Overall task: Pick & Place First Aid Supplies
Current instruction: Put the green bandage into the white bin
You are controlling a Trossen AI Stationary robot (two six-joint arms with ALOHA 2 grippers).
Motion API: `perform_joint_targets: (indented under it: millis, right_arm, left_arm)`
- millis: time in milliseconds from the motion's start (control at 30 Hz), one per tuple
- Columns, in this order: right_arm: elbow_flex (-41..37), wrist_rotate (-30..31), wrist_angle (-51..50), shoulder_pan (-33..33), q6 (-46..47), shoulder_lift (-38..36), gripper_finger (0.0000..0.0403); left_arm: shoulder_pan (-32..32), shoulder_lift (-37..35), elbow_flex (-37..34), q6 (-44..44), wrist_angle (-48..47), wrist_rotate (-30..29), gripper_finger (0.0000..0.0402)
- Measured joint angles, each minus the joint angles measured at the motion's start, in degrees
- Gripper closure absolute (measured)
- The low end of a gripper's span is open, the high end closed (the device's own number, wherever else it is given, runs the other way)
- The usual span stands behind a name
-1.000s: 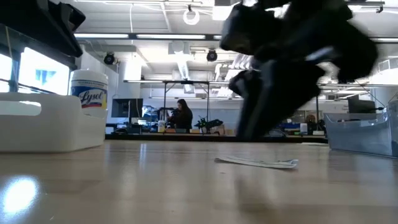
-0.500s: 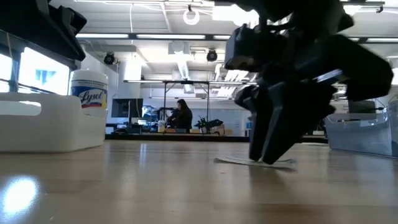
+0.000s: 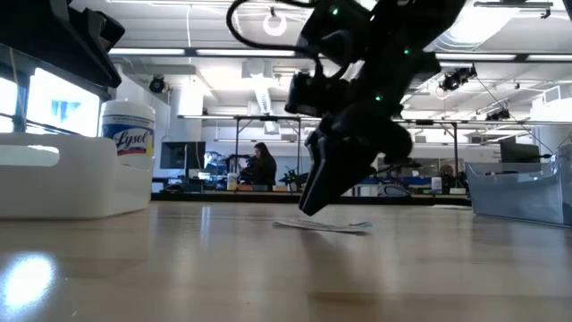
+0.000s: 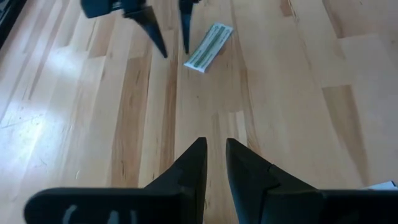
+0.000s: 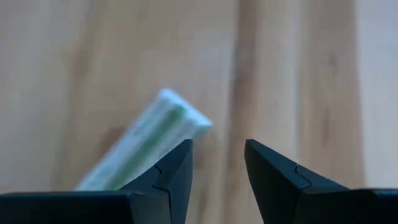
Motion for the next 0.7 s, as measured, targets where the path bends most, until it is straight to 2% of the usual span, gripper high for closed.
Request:
perform_joint_targets:
  millis: [167, 367, 533, 633, 700]
  right_arm:
    - [0.00, -2.69, -2.21, -0.03, -0.39, -1.06, 0.0263]
    - [0.00, -1.29, -12.79, 4.64, 3.69, -3.30, 0.0263]
    - [-0.09, 3.82, -17.31, 8.71, 6.48, -3.38, 0.0263]
    - [-0.09, 8.02, -15.28, 9.70, 6.47, -2.97, 0.0263]
    - [-0.09, 8.55, -12.45, 9.66, 6.47, -2.88, 0.0263]
  left_arm:
    - [0.00, 0.00, 0.00, -0.57, 0.01, 1.17, 0.0345]
    - [0.00, 0.00, 0.00, -0.74, 0.15, 1.48, 0.0345]
    - [0.00, 0.00, -0.01, -0.46, 0.87, -1.37, 0.0344]
    - [0.00, 0.02, -0.02, 1.20, 3.42, -1.72, 0.0344]
    - [0.00, 0.02, -0.02, 2.53, 5.14, -0.83, 0.0344]
